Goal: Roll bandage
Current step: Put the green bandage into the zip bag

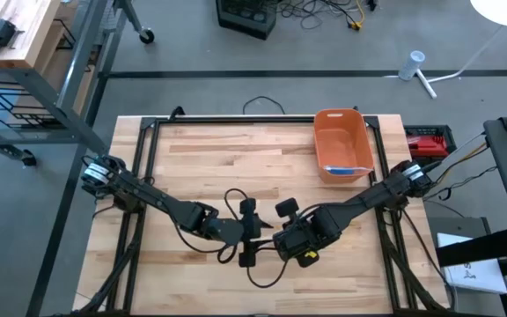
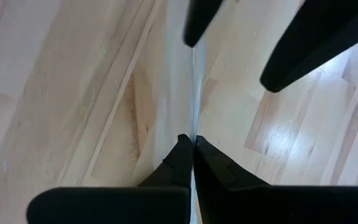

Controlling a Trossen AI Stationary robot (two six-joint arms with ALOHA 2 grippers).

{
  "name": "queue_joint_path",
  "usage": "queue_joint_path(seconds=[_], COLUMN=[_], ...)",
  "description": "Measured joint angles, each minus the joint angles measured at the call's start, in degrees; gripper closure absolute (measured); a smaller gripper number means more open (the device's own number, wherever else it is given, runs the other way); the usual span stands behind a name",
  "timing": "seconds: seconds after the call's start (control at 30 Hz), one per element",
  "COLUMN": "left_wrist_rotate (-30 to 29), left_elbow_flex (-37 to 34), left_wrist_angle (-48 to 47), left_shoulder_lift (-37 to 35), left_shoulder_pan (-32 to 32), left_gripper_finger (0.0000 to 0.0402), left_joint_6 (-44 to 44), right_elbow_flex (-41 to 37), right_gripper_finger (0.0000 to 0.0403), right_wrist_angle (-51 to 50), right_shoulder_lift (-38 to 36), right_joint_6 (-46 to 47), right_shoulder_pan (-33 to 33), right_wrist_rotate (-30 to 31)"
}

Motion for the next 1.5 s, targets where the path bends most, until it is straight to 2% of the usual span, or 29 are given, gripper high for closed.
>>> queue_joint_path(seconds=[0.17, 0.37, 0.67, 1.07, 1.5], left_wrist_rotate=[-0.3, -3.7, -3.6, -2.5, -1.9], left_elbow_flex=[-0.4, -0.7, -1.0, -1.8, 0.1], left_wrist_angle=[0.5, 0.4, 0.3, 0.1, 1.8], left_shoulder_lift=[-0.1, -0.1, -0.1, -0.1, 1.1], left_shoulder_pan=[0.0, 0.0, 0.0, 0.0, 0.0], left_gripper_finger=[0.0242, 0.0253, 0.0260, 0.0247, 0.0260], left_joint_6=[0.1, 0.0, -0.2, -1.2, 0.1], right_elbow_flex=[0.0, 0.0, 0.0, 0.0, -0.1], right_gripper_finger=[0.0403, 0.0403, 0.0403, 0.0403, 0.0403], right_wrist_angle=[0.2, 0.9, 0.9, 0.9, 0.3], right_shoulder_lift=[0.0, 0.0, 0.0, 0.0, 0.0], right_joint_6=[0.0, 0.2, 0.2, 0.2, 0.2], right_shoulder_pan=[-0.2, -0.2, -0.2, -0.2, -0.3], right_wrist_rotate=[0.1, 0.0, -0.1, 0.0, 0.0])
